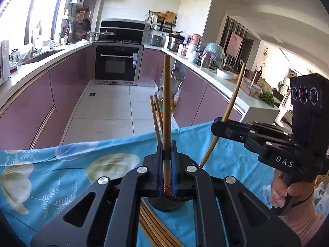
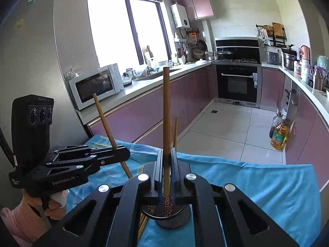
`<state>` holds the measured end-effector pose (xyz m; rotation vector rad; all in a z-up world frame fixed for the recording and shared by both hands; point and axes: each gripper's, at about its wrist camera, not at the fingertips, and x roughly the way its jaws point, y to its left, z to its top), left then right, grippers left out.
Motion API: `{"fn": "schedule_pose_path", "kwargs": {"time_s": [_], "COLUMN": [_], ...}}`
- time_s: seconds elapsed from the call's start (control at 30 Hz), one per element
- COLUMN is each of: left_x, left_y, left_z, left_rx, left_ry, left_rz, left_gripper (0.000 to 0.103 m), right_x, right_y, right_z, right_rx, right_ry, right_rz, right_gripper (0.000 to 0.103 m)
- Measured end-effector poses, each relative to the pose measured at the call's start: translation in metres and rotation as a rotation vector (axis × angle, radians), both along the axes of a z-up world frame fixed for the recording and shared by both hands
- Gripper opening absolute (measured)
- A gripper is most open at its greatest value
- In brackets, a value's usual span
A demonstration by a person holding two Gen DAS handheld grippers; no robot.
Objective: Organize utensils
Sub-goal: 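Lift the chopsticks with the right gripper and insert them into the mesh cup, then open the right gripper, release the chopsticks, and move back over the pile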
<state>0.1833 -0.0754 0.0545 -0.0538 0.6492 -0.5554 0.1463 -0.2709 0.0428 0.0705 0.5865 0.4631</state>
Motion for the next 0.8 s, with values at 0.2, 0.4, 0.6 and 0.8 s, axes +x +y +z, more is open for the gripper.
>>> {"fn": "schedule_pose_path", "kwargs": {"time_s": [0.2,0.4,0.6,0.8], "left_x": [0.017,0.030,0.038,0.032], "left_y": [-0.010,-0.012,-0.014,-0.006], "left_z": [-0.029,-0.042,-0.047,-0.053], "left_rx": [0.056,0.066,0.069,0.060], "left_ry": [0.065,0.085,0.105,0.094], "left_rz": [-0.027,-0.019,0.006,0.033], "left_gripper": [0.008,0.008,0.023,0.030], "right_x": [0.014,0.024,0.033,0.024], "right_y": [0.010,0.017,0.016,0.013], "right_z": [-0.019,-0.029,-0.032,-0.033], "right_rx": [-0.061,-0.084,-0.058,-0.027], "right_ry": [0.096,0.133,0.148,0.123], "right_rz": [0.025,0.017,-0.022,-0.031], "right_gripper": [0.006,0.006,0.014,0.018]}}
